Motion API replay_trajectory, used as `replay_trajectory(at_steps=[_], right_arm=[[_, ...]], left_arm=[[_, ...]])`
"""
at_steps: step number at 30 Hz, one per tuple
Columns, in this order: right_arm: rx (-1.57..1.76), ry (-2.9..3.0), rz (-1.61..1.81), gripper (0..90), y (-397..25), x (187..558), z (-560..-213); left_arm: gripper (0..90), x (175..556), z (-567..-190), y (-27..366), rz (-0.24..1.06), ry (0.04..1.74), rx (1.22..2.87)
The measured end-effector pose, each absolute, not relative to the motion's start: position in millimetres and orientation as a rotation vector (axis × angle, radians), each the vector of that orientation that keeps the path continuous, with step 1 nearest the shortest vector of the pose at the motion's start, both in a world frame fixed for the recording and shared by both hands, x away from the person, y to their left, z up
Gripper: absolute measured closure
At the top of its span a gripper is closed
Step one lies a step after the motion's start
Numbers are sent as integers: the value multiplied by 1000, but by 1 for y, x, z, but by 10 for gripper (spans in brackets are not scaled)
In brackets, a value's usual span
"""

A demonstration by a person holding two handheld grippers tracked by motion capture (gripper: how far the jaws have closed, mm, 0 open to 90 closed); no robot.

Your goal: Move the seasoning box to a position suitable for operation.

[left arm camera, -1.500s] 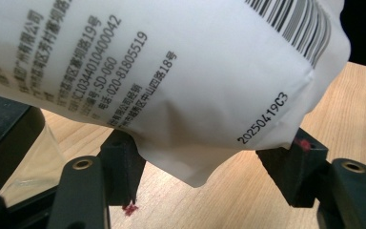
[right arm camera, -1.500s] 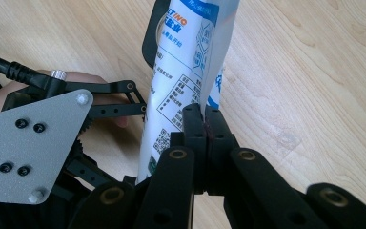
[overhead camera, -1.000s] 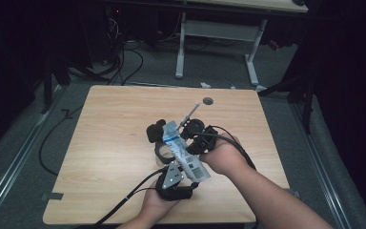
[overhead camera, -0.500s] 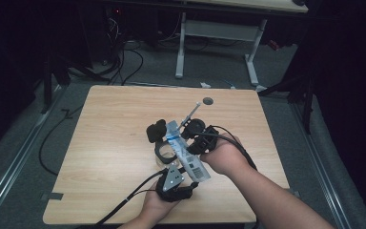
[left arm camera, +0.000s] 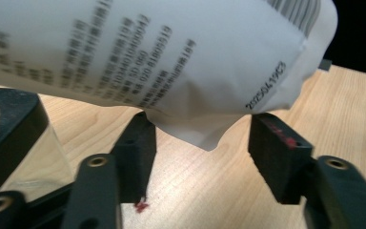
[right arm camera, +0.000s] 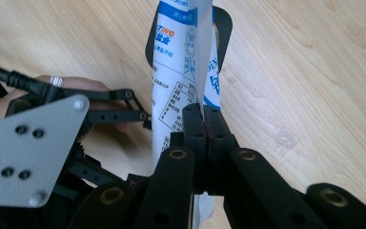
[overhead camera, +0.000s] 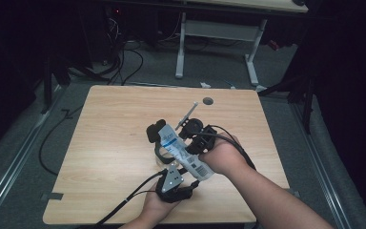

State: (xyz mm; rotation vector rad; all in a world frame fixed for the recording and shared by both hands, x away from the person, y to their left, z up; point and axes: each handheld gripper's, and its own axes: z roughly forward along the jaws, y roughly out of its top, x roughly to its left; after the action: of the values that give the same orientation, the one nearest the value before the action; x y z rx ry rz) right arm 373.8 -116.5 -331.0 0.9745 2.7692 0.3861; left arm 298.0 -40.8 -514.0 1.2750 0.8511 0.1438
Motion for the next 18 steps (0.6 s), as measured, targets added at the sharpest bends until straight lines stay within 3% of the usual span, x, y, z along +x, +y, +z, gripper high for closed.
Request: replay_trajectory(at_steps=[3,11,18], right_arm=[[990,2760,384,900,-116,373,-329],[974,2763,409,900,-112,371,-324],[968,2770,401,900,-113,371,-327]], left_arm=[[331,301,-515,-43,146,866,1270],[289,306,-515,-50,172,891,1249],[447,301,-516,-50,190,849,1275]])
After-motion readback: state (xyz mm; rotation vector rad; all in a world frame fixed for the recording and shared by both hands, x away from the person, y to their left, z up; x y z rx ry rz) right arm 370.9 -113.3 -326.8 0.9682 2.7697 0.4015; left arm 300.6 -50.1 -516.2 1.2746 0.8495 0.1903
